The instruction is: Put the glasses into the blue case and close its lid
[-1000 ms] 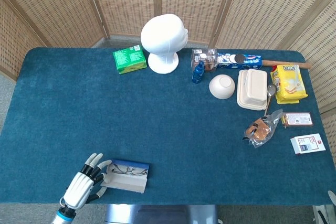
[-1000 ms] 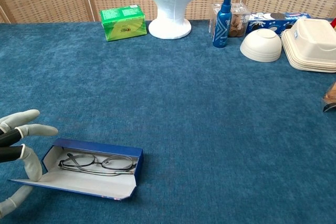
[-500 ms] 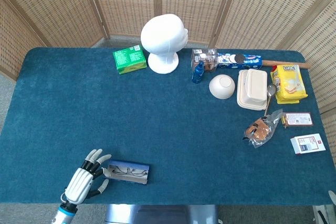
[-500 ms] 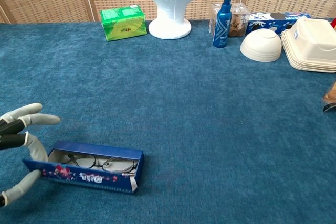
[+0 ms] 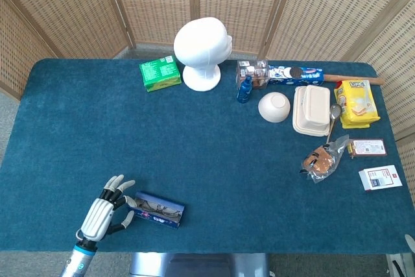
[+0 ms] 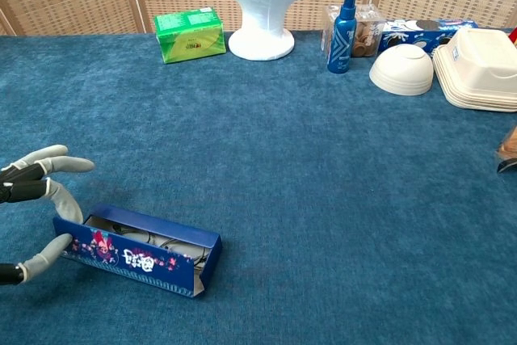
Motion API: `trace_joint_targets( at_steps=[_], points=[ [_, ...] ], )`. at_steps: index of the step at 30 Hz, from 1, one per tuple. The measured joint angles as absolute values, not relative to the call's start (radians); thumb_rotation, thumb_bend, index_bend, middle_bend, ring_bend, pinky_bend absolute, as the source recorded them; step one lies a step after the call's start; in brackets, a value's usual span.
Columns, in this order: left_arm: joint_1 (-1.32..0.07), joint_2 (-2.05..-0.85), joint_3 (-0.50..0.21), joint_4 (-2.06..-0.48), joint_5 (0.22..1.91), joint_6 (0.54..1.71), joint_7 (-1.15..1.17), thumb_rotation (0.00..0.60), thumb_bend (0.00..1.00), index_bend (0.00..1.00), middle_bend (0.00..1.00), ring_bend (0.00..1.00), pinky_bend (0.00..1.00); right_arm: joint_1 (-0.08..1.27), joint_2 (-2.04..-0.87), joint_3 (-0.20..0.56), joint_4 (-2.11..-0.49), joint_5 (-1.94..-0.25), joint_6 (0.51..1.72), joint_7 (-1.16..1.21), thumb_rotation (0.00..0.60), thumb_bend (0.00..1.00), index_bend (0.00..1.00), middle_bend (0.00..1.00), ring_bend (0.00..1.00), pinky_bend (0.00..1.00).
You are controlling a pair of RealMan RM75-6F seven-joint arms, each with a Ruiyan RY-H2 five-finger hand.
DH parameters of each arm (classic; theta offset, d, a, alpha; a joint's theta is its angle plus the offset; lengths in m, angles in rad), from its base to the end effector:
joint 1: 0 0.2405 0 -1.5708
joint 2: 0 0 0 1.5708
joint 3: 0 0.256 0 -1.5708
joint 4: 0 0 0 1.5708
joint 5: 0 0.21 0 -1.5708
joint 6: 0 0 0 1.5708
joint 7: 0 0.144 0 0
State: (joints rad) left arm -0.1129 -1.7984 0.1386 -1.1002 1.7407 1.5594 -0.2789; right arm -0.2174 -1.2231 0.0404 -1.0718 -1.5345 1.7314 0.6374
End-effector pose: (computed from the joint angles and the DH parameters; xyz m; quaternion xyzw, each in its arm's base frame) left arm -0.2582 0.1430 -0.0458 -0.6066 -0.4731 -0.5277 0.3602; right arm -0.4052 -0.0625 0.2132 0.4813 -0.4281 0.4451 0.6220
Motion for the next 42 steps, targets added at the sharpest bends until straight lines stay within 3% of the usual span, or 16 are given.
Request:
trace_joint_targets(
  at_steps=[33,42],
  points=[
    [-0.16,-1.847,0.048,-1.086,1.632,1.476,-0.351,0.6,0.39,0.45,0.14,0.0,0.03,-0.226,-1.216,0.043,-1.079,-1.526,1.733,0.637,0.501,0.22,0.0,0.13,0.0,0.18],
    [-0.168,-1.856,0.031,-1.092,1.605,1.455,-0.357,0.6,0.39,0.4,0.1,0.0,0.01,-0.23,-1.215,0.043,-1.076,-1.525,1.735,0.642,0.501,0.22,0.0,0.13,0.0,0.18]
  ],
)
